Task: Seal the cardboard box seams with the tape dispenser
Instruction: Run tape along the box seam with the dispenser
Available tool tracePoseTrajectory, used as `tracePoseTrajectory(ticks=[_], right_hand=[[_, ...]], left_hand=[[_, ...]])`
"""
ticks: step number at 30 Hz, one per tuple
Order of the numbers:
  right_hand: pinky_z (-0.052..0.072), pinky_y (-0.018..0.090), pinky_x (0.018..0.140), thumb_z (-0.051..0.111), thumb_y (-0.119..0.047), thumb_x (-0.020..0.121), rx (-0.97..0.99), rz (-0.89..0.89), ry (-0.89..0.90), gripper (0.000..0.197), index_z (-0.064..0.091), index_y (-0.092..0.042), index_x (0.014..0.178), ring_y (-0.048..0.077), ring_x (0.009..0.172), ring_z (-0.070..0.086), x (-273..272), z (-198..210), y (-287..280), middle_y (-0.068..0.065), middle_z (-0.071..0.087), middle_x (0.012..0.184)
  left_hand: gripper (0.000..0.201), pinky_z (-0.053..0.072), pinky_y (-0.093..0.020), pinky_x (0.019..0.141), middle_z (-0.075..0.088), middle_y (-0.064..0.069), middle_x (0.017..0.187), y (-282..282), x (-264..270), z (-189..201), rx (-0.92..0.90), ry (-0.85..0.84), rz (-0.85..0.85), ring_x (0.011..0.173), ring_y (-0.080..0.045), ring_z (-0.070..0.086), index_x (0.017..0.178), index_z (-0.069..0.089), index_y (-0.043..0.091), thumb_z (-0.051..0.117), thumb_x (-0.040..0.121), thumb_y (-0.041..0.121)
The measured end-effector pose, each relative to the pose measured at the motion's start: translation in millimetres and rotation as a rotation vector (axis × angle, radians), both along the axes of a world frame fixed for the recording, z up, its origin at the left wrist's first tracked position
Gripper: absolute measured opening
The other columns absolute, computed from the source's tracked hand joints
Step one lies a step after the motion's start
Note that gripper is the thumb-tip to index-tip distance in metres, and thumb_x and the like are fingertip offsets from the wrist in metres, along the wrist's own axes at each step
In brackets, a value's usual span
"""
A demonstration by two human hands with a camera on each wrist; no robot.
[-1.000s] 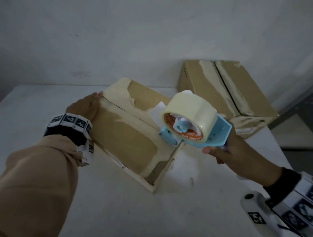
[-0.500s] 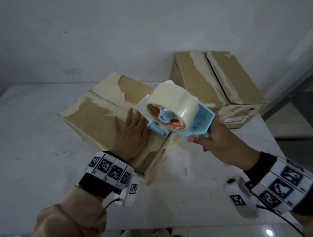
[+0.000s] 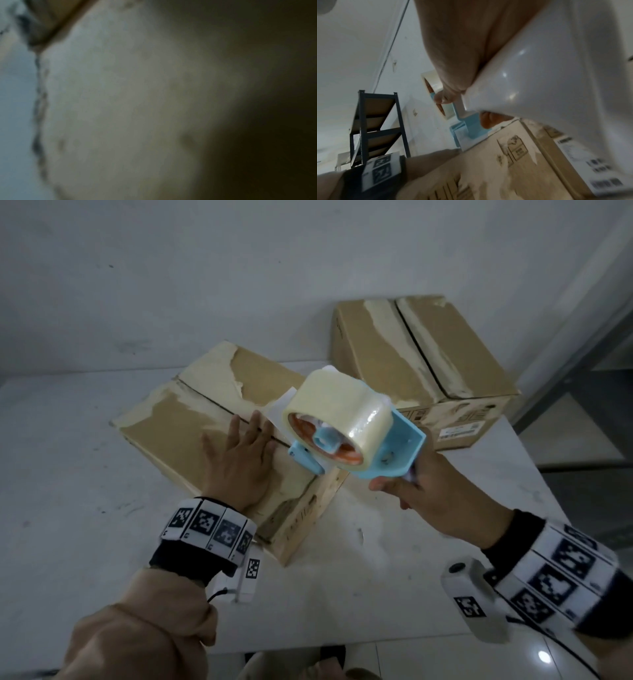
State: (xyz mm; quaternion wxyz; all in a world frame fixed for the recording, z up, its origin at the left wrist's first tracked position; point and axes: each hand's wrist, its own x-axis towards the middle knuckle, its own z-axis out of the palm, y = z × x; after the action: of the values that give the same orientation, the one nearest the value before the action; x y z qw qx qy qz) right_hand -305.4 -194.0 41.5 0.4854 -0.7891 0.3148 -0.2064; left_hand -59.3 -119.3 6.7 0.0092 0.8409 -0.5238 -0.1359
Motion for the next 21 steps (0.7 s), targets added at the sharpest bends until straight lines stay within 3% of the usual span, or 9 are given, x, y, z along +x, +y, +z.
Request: tracePoseTrajectory(ticks=[2,4,5,8,11,13,15,18,21], right_hand=[[0.044,0.008,0.052,0.067,-0.055,0.069,0.003,-0.048,-0.006,0.059,0.04,-0.027,0.114,-0.006,0.065,0.059,-17.7,-4.0,4.8,-0.018,0.06,0.087],[0.047,0.011,0.05,0.068,-0.06,0.066,-0.001,-0.12,0.007,0.074,0.035,-0.02,0.119,-0.002,0.063,0.06,-32.0,-8.1,9.2,-0.012,0.055,0.088],[0.047,0.011,0.051,0.067,-0.065,0.062,-0.015,-0.138,0.02,0.081,0.033,-0.019,0.119,-0.003,0.065,0.061,-36.2,-9.8,10.9,-0.015,0.054,0.091],[0.047,0.007,0.057,0.062,-0.075,0.047,-0.025,-0.146,0.043,0.093,0.032,-0.022,0.117,-0.011,0.077,0.059,-39.0,-15.3,10.9,-0.041,0.049,0.097],[0.048,0.008,0.059,0.06,-0.062,0.054,-0.038,-0.145,0.056,0.083,0.035,-0.018,0.119,-0.012,0.079,0.058,-38.2,-21.0,9.7,-0.034,0.049,0.096],[0.05,0.011,0.06,0.066,-0.058,0.061,-0.038,-0.135,0.066,0.08,0.039,-0.013,0.122,-0.011,0.081,0.058,-36.8,-23.7,9.3,-0.048,0.041,0.094],[0.051,0.013,0.06,0.069,-0.057,0.066,-0.013,-0.133,0.078,0.078,0.04,-0.012,0.123,-0.009,0.081,0.058,-36.7,-26.6,8.8,-0.055,0.036,0.089],[0.052,0.015,0.059,0.062,-0.065,0.054,-0.012,-0.127,0.083,0.088,0.04,-0.012,0.122,-0.007,0.078,0.06,-37.4,-26.6,8.2,-0.053,0.038,0.089],[0.053,0.019,0.058,0.061,-0.068,0.052,-0.02,-0.133,0.099,0.094,0.04,-0.008,0.122,-0.004,0.072,0.062,-37.5,-26.7,8.2,-0.052,0.041,0.091]], left_hand=[[0.05,-0.005,-0.061,0.111,-0.009,0.011,0.157,0.8,-0.3,1.0,-0.002,0.016,0.018,0.145,-0.018,-0.012,0.147,-0.005,0.034,0.01,0.099,0.038],[0.05,-0.005,-0.061,0.11,-0.009,0.01,0.157,-0.2,-0.6,2.0,-0.011,0.026,0.015,0.145,-0.018,-0.011,0.146,-0.006,0.035,0.011,0.099,0.038],[0.05,-0.005,-0.061,0.11,-0.008,0.01,0.157,-0.2,-1.2,1.6,-0.02,0.03,0.013,0.145,-0.018,-0.01,0.146,-0.005,0.036,0.011,0.099,0.038],[0.05,-0.005,-0.062,0.11,-0.007,0.01,0.158,0.7,-2.5,3.3,-0.031,0.03,0.006,0.146,-0.018,-0.008,0.147,-0.002,0.036,0.011,0.099,0.039],[0.051,-0.005,-0.062,0.111,-0.005,0.008,0.158,3.2,-5.8,9.3,-0.047,0.044,-0.011,0.146,-0.017,-0.007,0.148,0.0,0.033,0.013,0.098,0.038],[0.055,-0.005,-0.061,0.111,-0.005,0.007,0.158,7.9,-16.5,15.2,-0.048,0.063,-0.039,0.146,-0.017,-0.008,0.148,0.002,0.027,0.017,0.097,0.04],[0.068,-0.003,-0.062,0.11,-0.008,0.006,0.158,15.9,-33.1,17.9,-0.014,0.06,-0.124,0.145,-0.018,-0.01,0.148,0.001,0.025,0.019,0.088,0.051],[0.099,-0.001,-0.061,0.111,-0.013,0.005,0.157,24.7,-53.0,10.3,0.013,-0.003,-0.273,0.145,-0.019,-0.015,0.148,-0.004,0.026,0.011,0.06,0.069],[0.095,0.007,-0.062,0.109,0.0,-0.001,0.158,22.9,-51.5,2.2,-0.058,-0.038,-0.258,0.146,-0.023,-0.004,0.149,0.006,0.021,0.011,0.063,0.06]])
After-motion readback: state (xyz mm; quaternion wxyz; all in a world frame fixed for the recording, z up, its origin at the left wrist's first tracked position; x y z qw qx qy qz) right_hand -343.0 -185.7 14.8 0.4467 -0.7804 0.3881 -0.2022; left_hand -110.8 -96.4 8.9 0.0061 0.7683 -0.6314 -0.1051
